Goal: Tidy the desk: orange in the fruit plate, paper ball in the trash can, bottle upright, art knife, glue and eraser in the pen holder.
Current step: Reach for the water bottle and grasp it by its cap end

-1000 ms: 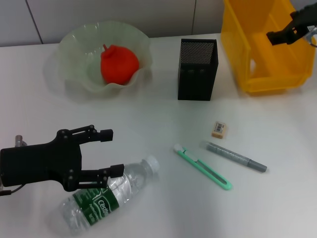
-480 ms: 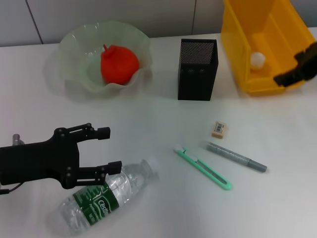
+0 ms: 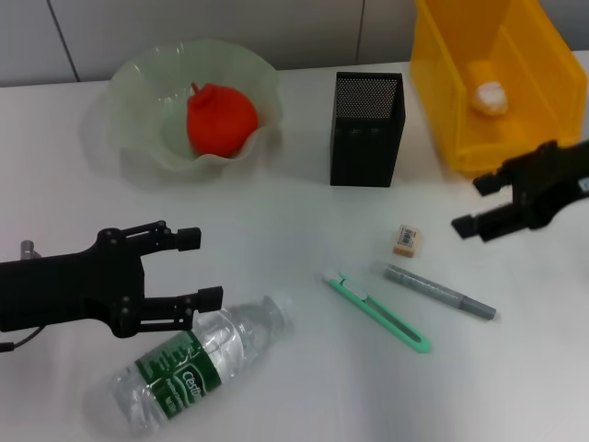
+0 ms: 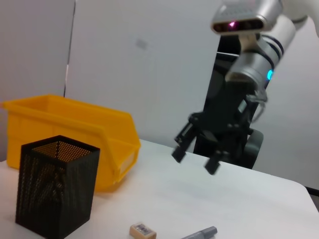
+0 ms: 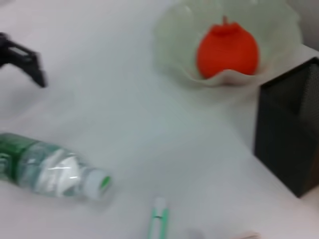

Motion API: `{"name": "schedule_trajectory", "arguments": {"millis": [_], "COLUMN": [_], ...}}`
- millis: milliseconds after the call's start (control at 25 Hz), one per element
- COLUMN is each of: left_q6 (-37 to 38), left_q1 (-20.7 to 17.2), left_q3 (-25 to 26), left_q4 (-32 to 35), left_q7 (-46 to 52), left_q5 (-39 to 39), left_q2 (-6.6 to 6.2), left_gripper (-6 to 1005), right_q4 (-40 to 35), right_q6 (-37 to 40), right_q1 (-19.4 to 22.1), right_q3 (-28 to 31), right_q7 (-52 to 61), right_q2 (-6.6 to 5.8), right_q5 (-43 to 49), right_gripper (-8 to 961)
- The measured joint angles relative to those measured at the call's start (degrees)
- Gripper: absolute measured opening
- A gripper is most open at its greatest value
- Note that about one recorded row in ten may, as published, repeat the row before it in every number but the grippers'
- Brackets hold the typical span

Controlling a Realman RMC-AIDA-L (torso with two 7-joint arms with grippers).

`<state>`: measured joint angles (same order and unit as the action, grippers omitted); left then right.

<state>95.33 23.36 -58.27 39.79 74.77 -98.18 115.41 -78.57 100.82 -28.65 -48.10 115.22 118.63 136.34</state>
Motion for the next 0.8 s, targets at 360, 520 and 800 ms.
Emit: {"name": "schedule_trajectory", "arguments": {"millis": [360,520,800], "left_q6": [-1.9,-1.7,-1.4], "left_q1": [1.3,2.3,4.4], "left_q3": [0.0,-0.1,-2.3], "left_q4": [1.6,6.8,26.5], "left_q7": [7.5,15.7,36.8], "left_q5": [-2.0,-5.6,-19.8], "left_q2": [-0.86,-0.86,2.78], "left_gripper": [844,844,845], "right_q4": [10.8,12.6,13.0], "right_q6": [4.2,10.1,12.3], "right_q1": [6.2,8.4,11.7], "right_q3": [5.9,10.6,13.6], "right_q7": [-23.6,-30.8,-34.7], "right_q2": [-0.27,-0.49,-0.68], "right_q5": [-9.0,-13.0,-13.6], "right_gripper": [749,749,749]}}
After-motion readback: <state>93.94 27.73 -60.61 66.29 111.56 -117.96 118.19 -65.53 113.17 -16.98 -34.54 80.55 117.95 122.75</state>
